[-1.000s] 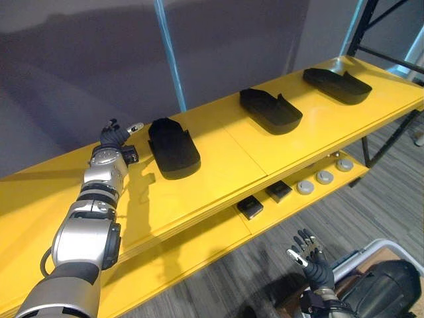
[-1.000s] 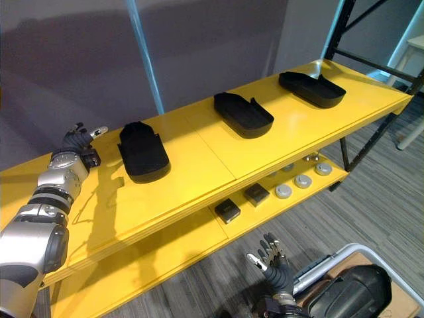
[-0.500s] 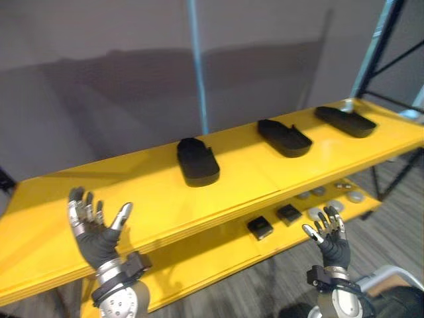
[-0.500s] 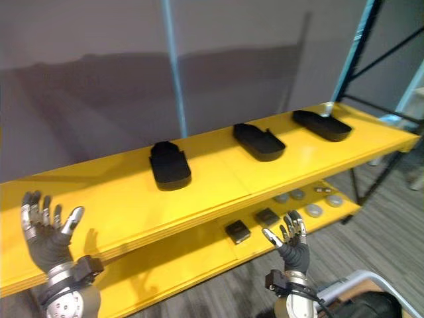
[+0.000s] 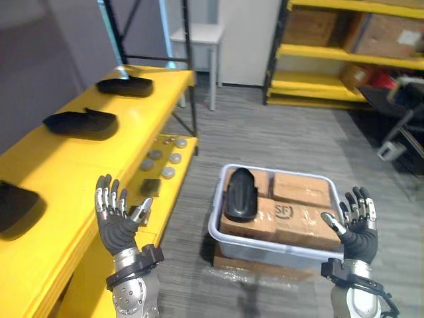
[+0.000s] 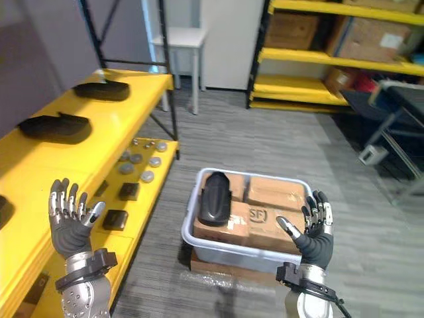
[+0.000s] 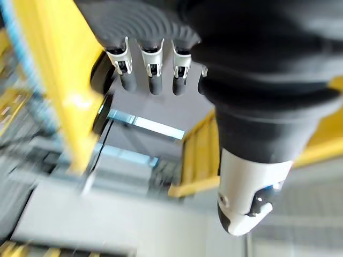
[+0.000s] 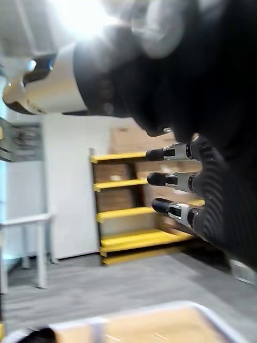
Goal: Walk over and take plastic housings, then place them on the shelf
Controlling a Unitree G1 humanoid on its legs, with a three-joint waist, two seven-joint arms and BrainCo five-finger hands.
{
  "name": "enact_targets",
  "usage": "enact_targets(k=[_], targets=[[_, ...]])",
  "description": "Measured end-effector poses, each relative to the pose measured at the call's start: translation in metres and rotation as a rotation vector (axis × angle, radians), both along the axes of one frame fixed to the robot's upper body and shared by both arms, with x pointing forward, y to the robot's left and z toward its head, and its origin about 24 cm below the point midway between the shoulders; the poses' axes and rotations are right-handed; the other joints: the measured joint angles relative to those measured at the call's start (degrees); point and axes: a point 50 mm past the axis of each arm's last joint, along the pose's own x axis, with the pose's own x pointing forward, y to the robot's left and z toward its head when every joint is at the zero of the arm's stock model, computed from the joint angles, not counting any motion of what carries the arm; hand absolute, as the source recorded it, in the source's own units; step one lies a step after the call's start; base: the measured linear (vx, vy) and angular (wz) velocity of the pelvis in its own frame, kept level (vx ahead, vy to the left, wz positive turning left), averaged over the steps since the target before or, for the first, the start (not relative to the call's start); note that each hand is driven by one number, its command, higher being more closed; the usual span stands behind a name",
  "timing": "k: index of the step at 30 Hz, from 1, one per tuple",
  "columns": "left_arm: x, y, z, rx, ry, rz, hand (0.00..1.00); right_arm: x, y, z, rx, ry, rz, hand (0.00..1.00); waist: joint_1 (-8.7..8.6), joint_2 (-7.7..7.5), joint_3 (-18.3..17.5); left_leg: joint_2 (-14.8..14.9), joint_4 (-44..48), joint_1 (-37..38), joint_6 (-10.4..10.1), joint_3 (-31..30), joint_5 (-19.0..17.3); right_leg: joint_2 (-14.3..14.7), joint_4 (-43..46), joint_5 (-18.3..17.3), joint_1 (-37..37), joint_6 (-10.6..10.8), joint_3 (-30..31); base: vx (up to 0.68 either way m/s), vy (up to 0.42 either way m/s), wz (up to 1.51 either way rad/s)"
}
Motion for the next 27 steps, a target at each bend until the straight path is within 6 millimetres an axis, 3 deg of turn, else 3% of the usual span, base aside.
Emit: enact_targets(k=[1,2,4,5,7,11,13,16,18,21,24,27], targets=[[0.004,-0.003,-0.006,-0.01,0.03,-0.019,0.0,0.002,0.0,-0.002,-0.011,0.013,0.012,0.0,-0.3,1.55,0.8,1.9,1.7,-1.5,-0.2,-1.3,0.0,2.3,-5.0,3.3,1.1,-1.5,0.1,-0.11,-0.241,-0.65],[0.004,-0.005,-0.007,-0.013,0.033,-0.028,0.0,0.003,0.0,-0.003,-0.008,0.016,0.015,0.0,-0.2,1.95,1.0,3.0,2.8,-2.1,0.2,-1.7,0.3,3.4,-6.1,4.3,1.3,-2.5,0.5,-0.04,-0.248,-0.49],[0.006,-0.006,-0.012,-0.018,0.056,-0.034,0.0,0.009,0.007,-0.008,0.003,0.036,0.043,0.0,0.18,2.31,1.6,6.9,7.3,-3.4,-1.7,-3.9,-1.0,6.6,-6.2,4.9,2.0,-2.9,1.9,0.02,-0.239,-0.43],[0.007,-0.006,-0.015,-0.019,0.071,-0.036,0.0,0.011,0.008,-0.008,0.002,0.038,0.051,0.0,0.19,2.36,1.7,7.5,8.2,-3.9,-1.9,-5.5,-1.1,7.3,-6.1,4.8,2.0,-2.9,1.8,0.03,-0.217,-0.2],[0.016,-0.008,-0.029,-0.048,0.128,-0.05,0.0,0.028,0.01,-0.009,-0.036,0.055,0.069,0.0,0.3,2.6,3.0,7.6,8.2,-5.0,-3.3,-13.8,-0.2,8.8,-5.5,4.8,1.9,-2.9,1.2,0.02,-0.161,0.08],[0.028,-0.012,-0.053,-0.073,0.233,-0.074,0.0,0.055,0.009,-0.019,-0.083,0.129,0.033,0.0,0.49,2.84,4.7,5.7,0.3,-4.2,-4.5,-17.3,3.6,8.4,-5.2,4.4,0.4,-3.3,-1.8,0.02,-0.044,0.4],[0.036,-0.017,-0.067,-0.048,0.299,-0.101,0.0,0.076,0.012,-0.014,-0.085,0.132,0.012,0.0,1.24,3.31,7.2,4.6,-2.8,-4.1,-4.3,-18.5,5.8,8.0,-4.4,4.3,-0.7,-3.5,-2.6,-0.01,0.0,0.41],[0.048,-0.035,-0.093,0.063,0.444,-0.196,0.0,0.116,0.011,0.01,-0.092,0.115,-0.085,0.0,2.36,4.74,11.6,3.6,-4.6,-5.8,-3.8,-20.4,8.1,7.3,-3.7,3.9,-2.5,-4.0,-4.7,-0.06,0.008,0.38],[0.05,-0.043,-0.11,0.128,0.537,-0.235,0.0,0.142,0.005,0.041,-0.126,0.081,-0.166,0.0,3.65,5.43,15.0,2.9,-5.8,-5.9,-3.3,-20.5,9.2,6.7,-2.7,3.9,-3.4,-4.0,-4.8,-0.04,0.036,0.06],[0.05,-0.038,-0.142,0.194,0.697,-0.24,0.0,0.17,-0.009,0.09,-0.152,0.032,-0.273,0.0,5.21,5.77,15.7,2.2,-5.9,-8.3,-2.6,-20.4,9.8,5.8,-1.6,3.9,-6.5,-4.0,-4.5,-0.04,0.058,0.02],[0.049,-0.03,-0.163,0.243,0.812,-0.244,0.0,0.185,-0.023,0.125,-0.168,0.019,-0.34,0.0,6.62,5.83,16.4,1.5,-5.3,-10.2,-2.4,-20.6,9.9,5.0,-0.7,3.9,-8.4,-4.0,-4.5,0.0,0.056,0.07],[0.047,-0.026,-0.171,0.253,0.861,-0.244,0.0,0.196,-0.034,0.139,-0.212,0.074,-0.371,0.0,8.1,5.93,16.9,1.2,-3.8,-12.5,-2.2,-22.0,9.8,4.7,-0.7,4.0,-9.5,-4.0,-4.6,-0.01,0.036,0.15]])
